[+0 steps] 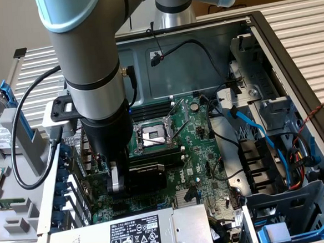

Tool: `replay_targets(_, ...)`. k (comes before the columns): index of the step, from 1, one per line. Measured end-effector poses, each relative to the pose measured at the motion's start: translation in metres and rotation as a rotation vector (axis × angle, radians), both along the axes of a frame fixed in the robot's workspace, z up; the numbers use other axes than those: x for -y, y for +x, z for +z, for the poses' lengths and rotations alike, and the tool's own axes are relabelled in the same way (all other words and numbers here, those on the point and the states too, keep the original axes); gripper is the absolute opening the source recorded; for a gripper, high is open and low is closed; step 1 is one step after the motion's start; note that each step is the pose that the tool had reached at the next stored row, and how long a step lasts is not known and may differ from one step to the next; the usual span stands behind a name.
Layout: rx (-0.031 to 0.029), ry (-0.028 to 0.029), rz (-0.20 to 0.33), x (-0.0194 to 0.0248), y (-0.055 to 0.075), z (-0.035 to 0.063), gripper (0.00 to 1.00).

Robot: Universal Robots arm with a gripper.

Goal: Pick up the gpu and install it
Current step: 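Insert the gpu into the slot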

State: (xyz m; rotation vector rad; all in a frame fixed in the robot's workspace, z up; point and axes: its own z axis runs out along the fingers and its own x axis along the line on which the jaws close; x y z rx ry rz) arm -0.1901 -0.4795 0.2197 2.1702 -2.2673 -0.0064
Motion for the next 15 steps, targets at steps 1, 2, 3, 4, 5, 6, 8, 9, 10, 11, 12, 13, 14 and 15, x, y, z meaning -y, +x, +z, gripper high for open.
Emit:
replay_targets(1, 0.0, 0.0, 0.0, 0.0, 0.0, 0.0, 0.29)
replay_targets(2, 0.0, 0.0, 0.0, 0.0, 0.0, 0.0, 0.29)
replay_targets(3, 0.0, 0.0, 0.0, 0.0, 0.0, 0.0, 0.29)
replay_targets(4, 0.0, 0.0, 0.0, 0.0, 0.0, 0.0, 0.29)
replay_targets(5, 0.0, 0.0, 0.0, 0.0, 0.0, 0.0, 0.29)
replay_targets(6, 0.0, 0.0, 0.0, 0.0, 0.0, 0.0, 0.29)
replay_targets(8, 0.0, -0.0001, 0.0, 0.0, 0.0, 0.0, 0.29)
replay_targets(9, 0.0001, 0.0, 0.0, 0.0, 0.0, 0.0, 0.29)
replay_targets(10, 0.0, -0.0001, 0.0, 0.0, 0.0, 0.0, 0.29)
replay_targets(11, 0.0001, 0.0, 0.0, 0.0, 0.0, 0.0, 0.29)
replay_targets(12, 0.0019, 0.0019, 0.0, -0.0002, 0.0002, -0.001, 0.3)
replay_targets(13, 0.0013, 0.0016, 0.0, -0.0002, 0.0001, -0.001, 0.3)
replay_targets(14, 0.0006, 0.0007, 0.0, -0.0001, 0.0001, -0.0004, 0.36)
replay_targets(15, 0.0, -0.0001, 0.0, 0.0, 0.0, 0.0, 0.36)
